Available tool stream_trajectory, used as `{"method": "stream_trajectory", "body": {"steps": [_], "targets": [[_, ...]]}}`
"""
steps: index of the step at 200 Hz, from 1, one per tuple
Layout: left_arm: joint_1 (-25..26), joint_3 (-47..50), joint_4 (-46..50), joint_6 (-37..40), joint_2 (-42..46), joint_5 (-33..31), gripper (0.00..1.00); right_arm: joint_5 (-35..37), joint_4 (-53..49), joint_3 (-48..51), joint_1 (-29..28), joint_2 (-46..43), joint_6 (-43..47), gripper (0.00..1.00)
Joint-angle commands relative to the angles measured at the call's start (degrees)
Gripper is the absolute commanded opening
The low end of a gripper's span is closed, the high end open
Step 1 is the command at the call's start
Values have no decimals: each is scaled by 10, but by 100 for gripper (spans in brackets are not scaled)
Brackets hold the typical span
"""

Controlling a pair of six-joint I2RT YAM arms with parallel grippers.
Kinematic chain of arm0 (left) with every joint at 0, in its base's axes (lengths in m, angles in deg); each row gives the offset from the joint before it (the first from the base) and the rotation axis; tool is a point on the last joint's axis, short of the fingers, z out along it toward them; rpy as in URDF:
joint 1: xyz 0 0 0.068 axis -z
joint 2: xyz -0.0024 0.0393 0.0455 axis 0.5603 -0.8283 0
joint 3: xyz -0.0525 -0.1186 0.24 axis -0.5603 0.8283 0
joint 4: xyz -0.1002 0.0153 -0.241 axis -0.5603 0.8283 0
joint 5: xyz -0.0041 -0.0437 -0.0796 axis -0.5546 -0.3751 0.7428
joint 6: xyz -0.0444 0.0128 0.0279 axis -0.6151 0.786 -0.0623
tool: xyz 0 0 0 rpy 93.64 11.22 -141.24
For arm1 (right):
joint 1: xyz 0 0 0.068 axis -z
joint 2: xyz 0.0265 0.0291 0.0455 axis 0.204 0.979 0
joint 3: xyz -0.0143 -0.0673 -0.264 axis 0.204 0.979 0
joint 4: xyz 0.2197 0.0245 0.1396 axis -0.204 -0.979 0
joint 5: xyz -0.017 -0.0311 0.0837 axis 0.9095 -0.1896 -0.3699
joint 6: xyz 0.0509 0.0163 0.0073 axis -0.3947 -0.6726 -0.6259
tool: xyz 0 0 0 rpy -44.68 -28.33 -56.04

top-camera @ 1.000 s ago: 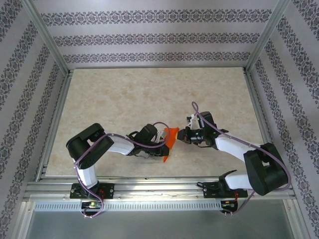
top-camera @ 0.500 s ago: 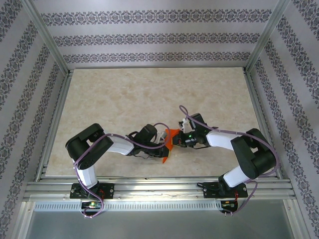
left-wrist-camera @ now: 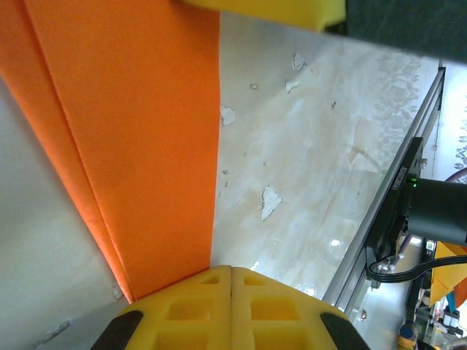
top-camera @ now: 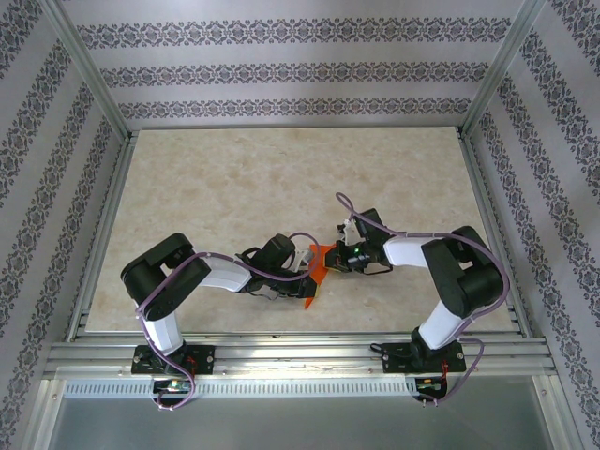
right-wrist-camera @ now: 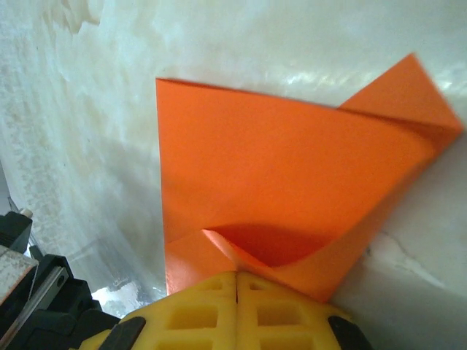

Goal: Fold a paper plane with a square sheet of paper (pick it up from the middle)
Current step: Fold the wing for the fifth time at the center of the table.

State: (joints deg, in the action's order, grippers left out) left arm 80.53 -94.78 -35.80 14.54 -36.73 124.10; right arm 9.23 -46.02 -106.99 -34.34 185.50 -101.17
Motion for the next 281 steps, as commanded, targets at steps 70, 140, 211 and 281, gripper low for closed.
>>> {"method": "stream_trajectory", "body": {"steps": [70,140,211,281], "targets": [[5,25,132,25,3,-6,0,44,9,-37,54,35,3,1],[5,37,98,11,2,-5,0,62,16,-46,91,39,-15,2],[5,35,90,-2,8,-20,0,19,3,-13,101,-131,-30,4],[5,18,94,-4,5,-16,0,9,34,39,-13,-125,-48,3]]}}
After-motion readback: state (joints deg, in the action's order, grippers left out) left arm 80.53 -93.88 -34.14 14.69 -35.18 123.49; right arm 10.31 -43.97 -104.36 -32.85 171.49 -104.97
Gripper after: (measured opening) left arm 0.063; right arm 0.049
